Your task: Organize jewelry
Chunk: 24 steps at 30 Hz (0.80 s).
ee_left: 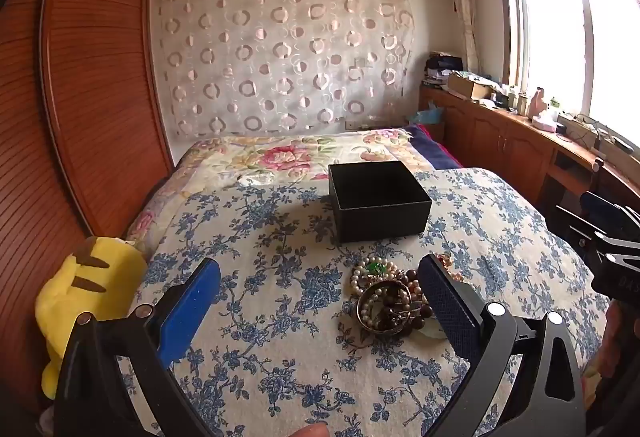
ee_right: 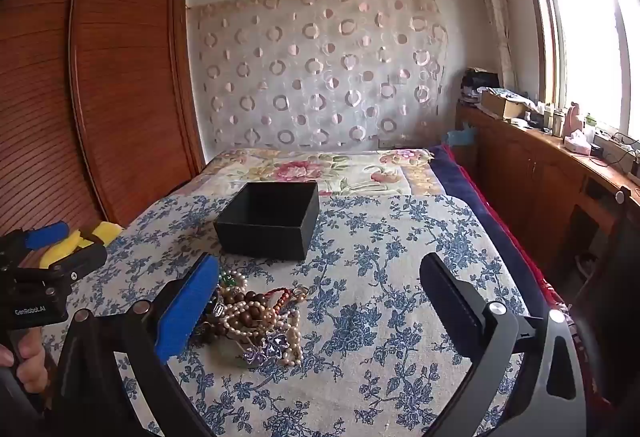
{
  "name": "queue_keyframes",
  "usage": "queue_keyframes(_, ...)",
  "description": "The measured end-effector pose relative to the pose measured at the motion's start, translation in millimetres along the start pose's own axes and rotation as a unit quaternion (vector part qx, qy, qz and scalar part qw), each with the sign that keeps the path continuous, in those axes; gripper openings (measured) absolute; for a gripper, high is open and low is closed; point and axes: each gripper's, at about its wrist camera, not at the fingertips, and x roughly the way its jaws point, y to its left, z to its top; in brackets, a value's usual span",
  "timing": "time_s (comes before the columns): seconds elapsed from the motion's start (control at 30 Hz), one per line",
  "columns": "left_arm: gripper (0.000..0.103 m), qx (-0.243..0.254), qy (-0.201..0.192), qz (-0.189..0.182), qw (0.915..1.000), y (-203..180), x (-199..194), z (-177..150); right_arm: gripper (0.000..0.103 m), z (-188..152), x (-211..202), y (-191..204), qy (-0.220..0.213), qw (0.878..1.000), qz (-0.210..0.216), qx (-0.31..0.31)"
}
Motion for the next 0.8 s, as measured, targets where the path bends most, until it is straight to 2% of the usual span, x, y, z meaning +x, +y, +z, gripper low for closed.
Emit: queue_keyframes(0.8,0.096,-0.004,-0.006,-0.004,1.0,0.5,-4.7,5.0,0.102,2.0,0.0,-0.2,-0.002,1.0,0.002,0.003)
